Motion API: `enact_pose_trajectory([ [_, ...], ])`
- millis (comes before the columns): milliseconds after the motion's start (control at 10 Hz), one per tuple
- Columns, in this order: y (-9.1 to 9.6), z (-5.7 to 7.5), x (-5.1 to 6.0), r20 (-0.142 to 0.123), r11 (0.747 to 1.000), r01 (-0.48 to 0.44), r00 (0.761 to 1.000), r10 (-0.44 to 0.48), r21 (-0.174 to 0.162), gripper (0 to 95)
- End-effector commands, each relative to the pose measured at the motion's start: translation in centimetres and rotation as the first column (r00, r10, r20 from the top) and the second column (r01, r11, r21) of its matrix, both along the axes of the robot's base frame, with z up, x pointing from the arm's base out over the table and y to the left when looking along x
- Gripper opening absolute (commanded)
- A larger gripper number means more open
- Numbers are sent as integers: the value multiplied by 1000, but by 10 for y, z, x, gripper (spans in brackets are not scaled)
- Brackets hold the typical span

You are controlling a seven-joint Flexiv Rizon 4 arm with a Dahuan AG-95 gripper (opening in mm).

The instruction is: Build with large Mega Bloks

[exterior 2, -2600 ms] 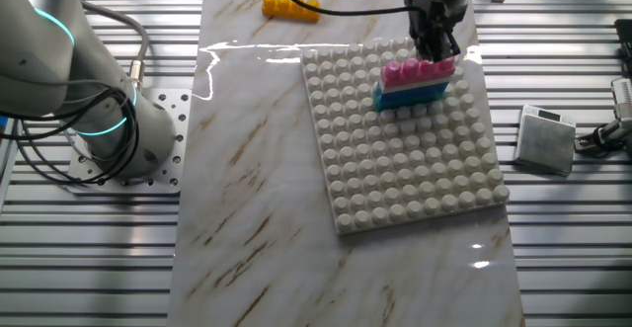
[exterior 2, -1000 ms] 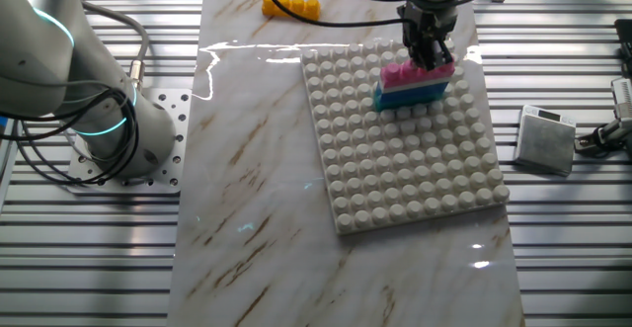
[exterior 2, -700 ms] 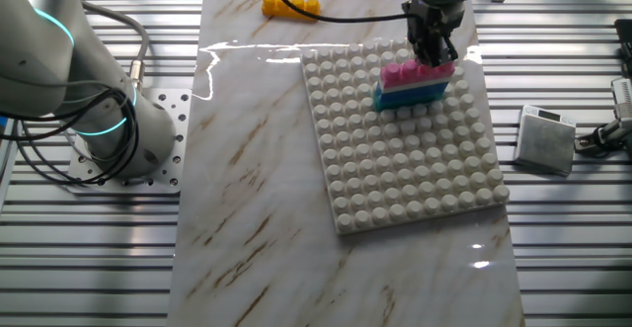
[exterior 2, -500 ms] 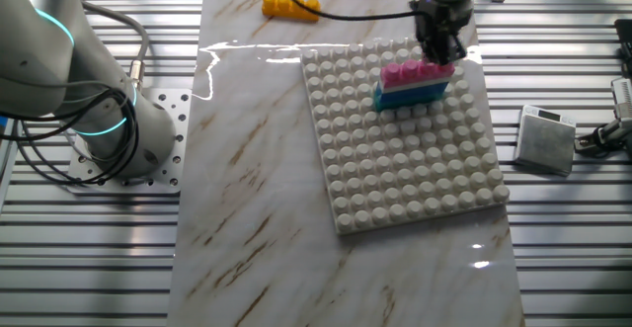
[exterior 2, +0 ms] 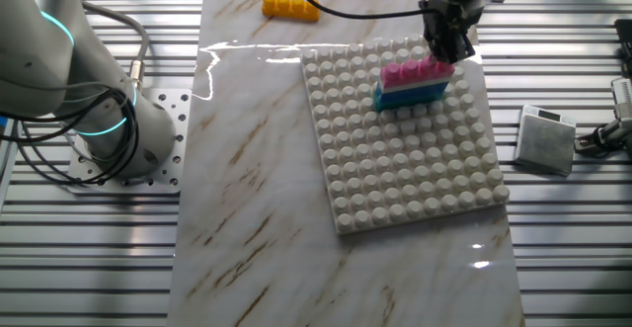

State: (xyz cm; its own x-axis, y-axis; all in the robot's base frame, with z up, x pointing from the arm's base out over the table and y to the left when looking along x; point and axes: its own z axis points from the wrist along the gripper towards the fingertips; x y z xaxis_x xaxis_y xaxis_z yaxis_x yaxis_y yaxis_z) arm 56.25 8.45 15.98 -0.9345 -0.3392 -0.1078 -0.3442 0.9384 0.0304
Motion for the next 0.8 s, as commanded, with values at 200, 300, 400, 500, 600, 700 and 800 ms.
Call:
enact_pose_trajectory([
  [200, 1, -3, 0, 0, 1000, -5, 1000, 5, -5, 0],
  [300, 2, -4, 1, 0, 1000, -7, 1000, 7, -6, 0],
  [400, 2, -4, 0, 0, 1000, -10, 1000, 10, -9, 0],
  [500, 2, -4, 0, -1, 1000, -10, 1000, 10, -11, 0],
  [600, 2, -4, -1, 0, 1000, -11, 1000, 11, -12, 0],
  [700, 2, -2, -1, 0, 1000, -13, 1000, 13, -12, 0],
  [800, 3, 1, -3, 0, 1000, -12, 1000, 12, -15, 0],
])
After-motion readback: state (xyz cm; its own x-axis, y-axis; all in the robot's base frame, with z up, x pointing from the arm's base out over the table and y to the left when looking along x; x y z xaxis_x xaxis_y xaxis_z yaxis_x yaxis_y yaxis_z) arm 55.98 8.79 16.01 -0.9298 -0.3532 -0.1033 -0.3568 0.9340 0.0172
